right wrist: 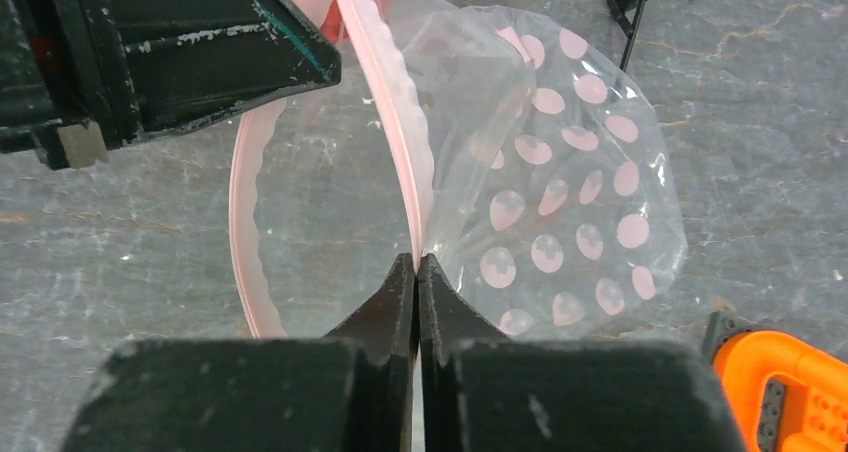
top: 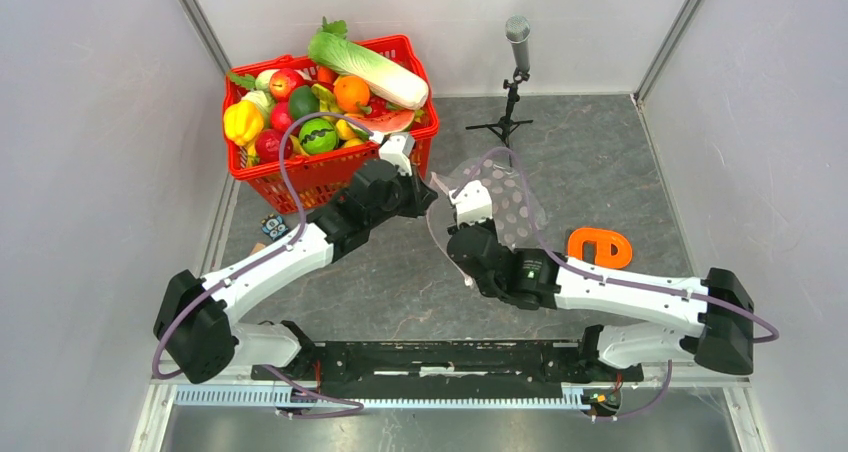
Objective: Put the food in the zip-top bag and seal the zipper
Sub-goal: Open the zipper of the food storage bag, then pick up the fake vegetable from the bin.
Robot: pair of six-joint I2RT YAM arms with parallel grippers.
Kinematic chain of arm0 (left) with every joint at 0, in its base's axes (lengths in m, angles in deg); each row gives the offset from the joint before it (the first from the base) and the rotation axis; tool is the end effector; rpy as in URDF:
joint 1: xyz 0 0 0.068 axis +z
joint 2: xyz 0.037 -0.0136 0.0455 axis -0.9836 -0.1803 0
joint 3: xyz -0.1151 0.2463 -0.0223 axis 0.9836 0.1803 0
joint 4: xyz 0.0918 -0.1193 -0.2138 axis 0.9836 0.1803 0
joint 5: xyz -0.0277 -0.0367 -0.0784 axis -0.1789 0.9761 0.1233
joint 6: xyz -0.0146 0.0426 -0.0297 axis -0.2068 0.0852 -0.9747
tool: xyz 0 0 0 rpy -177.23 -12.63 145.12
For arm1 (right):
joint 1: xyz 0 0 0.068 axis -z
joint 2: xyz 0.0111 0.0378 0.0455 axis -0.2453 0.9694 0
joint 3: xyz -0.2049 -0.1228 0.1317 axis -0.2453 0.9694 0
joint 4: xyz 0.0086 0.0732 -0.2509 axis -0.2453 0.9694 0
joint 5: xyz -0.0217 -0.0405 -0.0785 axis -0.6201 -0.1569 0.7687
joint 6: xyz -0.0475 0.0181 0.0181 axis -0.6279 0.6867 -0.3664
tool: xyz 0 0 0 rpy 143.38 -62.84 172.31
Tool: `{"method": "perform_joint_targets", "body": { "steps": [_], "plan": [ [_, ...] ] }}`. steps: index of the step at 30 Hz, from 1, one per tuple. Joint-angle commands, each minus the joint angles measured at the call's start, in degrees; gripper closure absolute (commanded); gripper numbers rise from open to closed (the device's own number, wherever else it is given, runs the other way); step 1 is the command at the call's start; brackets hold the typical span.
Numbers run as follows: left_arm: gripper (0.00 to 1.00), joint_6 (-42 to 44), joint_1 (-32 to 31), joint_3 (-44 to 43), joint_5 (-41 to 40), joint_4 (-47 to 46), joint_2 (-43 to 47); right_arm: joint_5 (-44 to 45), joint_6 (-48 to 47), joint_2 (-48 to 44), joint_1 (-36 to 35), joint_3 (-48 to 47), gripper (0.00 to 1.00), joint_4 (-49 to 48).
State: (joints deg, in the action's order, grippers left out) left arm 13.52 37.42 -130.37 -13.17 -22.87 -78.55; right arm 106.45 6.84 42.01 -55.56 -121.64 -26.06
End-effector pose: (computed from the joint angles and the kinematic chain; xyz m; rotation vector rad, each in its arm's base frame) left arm 0.2219 -0.1991 0.2982 0.1746 2.0404 -0.7823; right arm 0.1191 0.2428 0.2906 -0.2900 1.9120 0.1041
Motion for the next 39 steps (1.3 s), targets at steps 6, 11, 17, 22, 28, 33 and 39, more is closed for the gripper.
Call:
{"method": "perform_joint_targets", "body": {
  "steps": [6,11,17,22,28,33,39],
  "plan": [
    [0.98,11.31,0.01,-6.20,-7.76,7.28,0.18,-6.95,-3.36,-10.07,8.78,5.49,1.00,-6.89],
    [0.98,15.54,0.01,-8.05,-5.52,6.98,-1.99,-13.03,-4.89,-11.06,14.90,4.63,1.00,-5.95],
    [0.52,14.75,0.01,-14.83,7.90,5.38,-7.06,-13.28,-4.37,-10.27,14.91,2.93,1.00,-5.32],
    [0.29,13.89,0.10,-17.20,8.86,6.90,-5.75,-10.46,-1.68,-8.77,15.10,2.68,1.00,-5.11],
    [0.10,17.42,1.13,-17.90,0.45,12.07,1.96,-15.32,-1.99,-6.42,16.45,2.38,1.00,-9.50],
    [0.00,16.78,9.01,-22.51,-0.78,14.10,4.08,-18.59,-2.42,-5.93,16.97,3.00,1.00,-12.44],
    [0.00,13.96,24.41,-38.52,5.00,19.02,-4.62,-21.48,-3.13,-5.78,17.31,3.64,1.00,-13.27]
  ]
}}
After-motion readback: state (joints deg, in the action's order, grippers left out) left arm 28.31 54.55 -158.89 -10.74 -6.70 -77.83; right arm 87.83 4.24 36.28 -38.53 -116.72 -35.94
